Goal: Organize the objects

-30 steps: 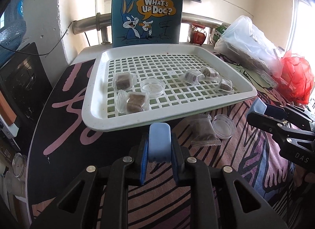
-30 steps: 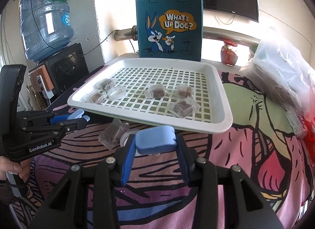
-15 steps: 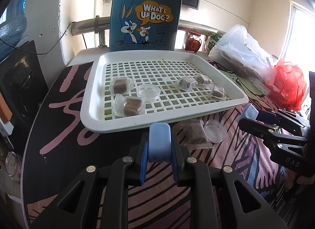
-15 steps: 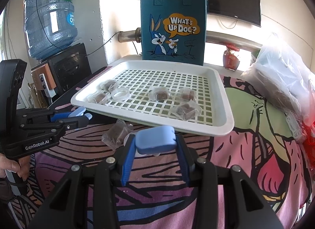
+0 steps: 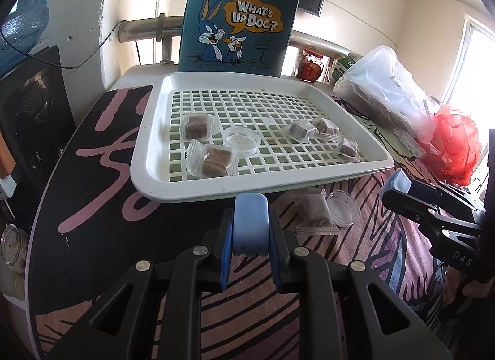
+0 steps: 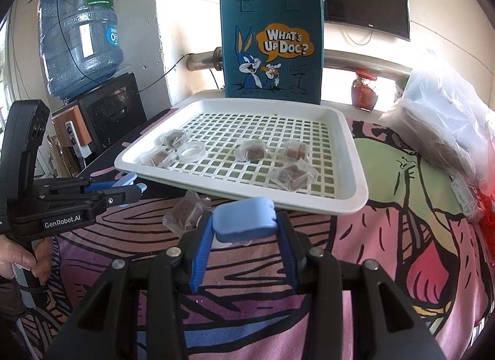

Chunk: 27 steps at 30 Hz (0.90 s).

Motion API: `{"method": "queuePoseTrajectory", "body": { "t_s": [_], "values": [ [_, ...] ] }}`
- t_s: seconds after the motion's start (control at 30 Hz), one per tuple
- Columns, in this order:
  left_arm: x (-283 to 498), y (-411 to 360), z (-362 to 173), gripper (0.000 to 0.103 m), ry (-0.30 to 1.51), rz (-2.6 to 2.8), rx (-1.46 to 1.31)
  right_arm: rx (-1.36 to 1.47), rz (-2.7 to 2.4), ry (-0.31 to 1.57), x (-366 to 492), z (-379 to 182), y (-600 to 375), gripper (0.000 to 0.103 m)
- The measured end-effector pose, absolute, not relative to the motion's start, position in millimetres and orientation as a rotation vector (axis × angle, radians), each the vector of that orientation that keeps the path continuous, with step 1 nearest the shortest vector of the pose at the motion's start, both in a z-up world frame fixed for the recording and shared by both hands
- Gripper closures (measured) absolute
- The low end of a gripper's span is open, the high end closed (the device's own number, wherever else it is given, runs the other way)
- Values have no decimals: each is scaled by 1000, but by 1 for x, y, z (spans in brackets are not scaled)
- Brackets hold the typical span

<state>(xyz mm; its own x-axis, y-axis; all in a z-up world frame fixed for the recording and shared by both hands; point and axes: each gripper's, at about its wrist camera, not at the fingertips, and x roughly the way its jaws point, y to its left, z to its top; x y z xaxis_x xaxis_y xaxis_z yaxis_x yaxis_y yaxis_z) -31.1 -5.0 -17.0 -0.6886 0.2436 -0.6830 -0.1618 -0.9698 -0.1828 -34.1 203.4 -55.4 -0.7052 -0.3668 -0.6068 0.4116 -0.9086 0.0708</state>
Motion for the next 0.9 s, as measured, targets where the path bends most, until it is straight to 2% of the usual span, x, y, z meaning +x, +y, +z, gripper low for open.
{"method": "queuePoseTrajectory", "body": {
  "t_s": [0.9],
  "values": [
    [-31,-7,-19,84,-176,2692,-1126,929,-2544,78,-38,-59,204,64]
  ]
}}
